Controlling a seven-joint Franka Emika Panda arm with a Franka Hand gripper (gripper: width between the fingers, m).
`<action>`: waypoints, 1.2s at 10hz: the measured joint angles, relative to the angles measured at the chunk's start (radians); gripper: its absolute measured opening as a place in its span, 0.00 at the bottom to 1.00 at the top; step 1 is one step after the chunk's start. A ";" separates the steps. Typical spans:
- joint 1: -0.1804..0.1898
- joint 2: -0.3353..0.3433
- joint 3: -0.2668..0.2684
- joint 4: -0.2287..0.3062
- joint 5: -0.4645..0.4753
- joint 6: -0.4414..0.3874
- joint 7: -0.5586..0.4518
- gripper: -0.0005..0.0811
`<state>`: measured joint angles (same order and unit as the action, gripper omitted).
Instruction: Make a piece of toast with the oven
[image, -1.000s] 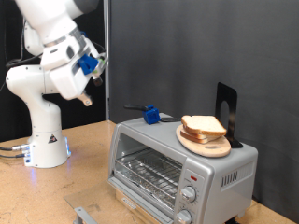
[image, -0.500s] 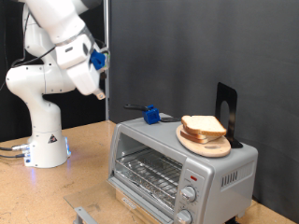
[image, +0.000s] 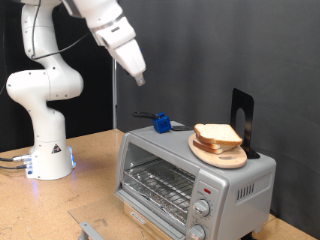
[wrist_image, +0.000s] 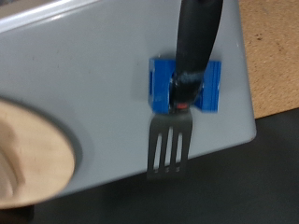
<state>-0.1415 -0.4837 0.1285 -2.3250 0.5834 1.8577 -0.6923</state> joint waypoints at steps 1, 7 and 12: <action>0.006 -0.029 0.021 -0.010 0.019 0.008 0.028 1.00; 0.019 -0.141 0.076 -0.009 0.057 -0.083 0.208 1.00; 0.019 -0.138 0.166 -0.129 0.016 0.186 0.116 1.00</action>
<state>-0.1224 -0.6216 0.2947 -2.4537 0.5996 2.0434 -0.5765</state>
